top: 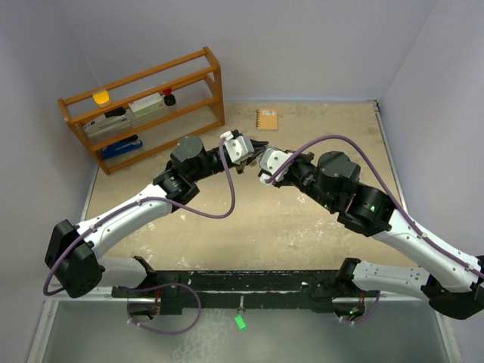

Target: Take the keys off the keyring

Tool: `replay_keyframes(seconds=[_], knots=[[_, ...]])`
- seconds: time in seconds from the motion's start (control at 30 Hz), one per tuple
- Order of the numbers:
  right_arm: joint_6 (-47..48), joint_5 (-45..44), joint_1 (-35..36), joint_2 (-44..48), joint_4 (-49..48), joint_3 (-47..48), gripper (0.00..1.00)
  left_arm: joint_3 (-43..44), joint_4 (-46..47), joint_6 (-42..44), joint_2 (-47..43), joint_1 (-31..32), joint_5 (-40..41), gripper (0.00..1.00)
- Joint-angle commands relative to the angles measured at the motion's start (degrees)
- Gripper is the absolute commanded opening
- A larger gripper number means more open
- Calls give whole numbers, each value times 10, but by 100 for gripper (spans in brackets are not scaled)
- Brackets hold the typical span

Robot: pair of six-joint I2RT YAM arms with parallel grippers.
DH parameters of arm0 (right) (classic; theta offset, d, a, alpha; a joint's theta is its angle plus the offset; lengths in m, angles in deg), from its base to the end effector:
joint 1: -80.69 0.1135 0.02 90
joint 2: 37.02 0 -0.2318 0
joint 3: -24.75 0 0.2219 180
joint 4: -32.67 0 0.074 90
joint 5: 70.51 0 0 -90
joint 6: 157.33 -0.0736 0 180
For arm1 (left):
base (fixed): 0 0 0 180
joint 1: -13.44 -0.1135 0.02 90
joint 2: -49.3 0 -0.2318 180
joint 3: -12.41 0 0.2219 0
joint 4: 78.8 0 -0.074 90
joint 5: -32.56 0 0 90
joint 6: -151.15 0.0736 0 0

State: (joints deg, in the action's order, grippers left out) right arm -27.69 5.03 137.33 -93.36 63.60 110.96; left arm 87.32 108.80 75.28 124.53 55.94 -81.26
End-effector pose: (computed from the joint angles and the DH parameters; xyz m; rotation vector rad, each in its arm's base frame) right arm 0.1414 0.1813 0.4143 -1.0432 1.1983 0.0310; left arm 0.2181 -0.2401 0.3543 0.9952 1.1135 -0.7012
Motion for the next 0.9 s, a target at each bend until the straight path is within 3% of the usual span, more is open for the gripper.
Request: replay_keyframes(seconds=[0.0,0.37,0.57,0.87], knots=[[-1,30,16,53,-95,29,0,-47,-79,22,7,-51,138,4],[-1,20,16,48,-99,30,0,-63,-123,76,-16,-51,19,1],[-1,18,16,49,-100,32,0,-60,-160,102,-24,-51,-21,8],[0,21,16,46,-100,30,0,-65,-133,88,-38,-51,-44,14]])
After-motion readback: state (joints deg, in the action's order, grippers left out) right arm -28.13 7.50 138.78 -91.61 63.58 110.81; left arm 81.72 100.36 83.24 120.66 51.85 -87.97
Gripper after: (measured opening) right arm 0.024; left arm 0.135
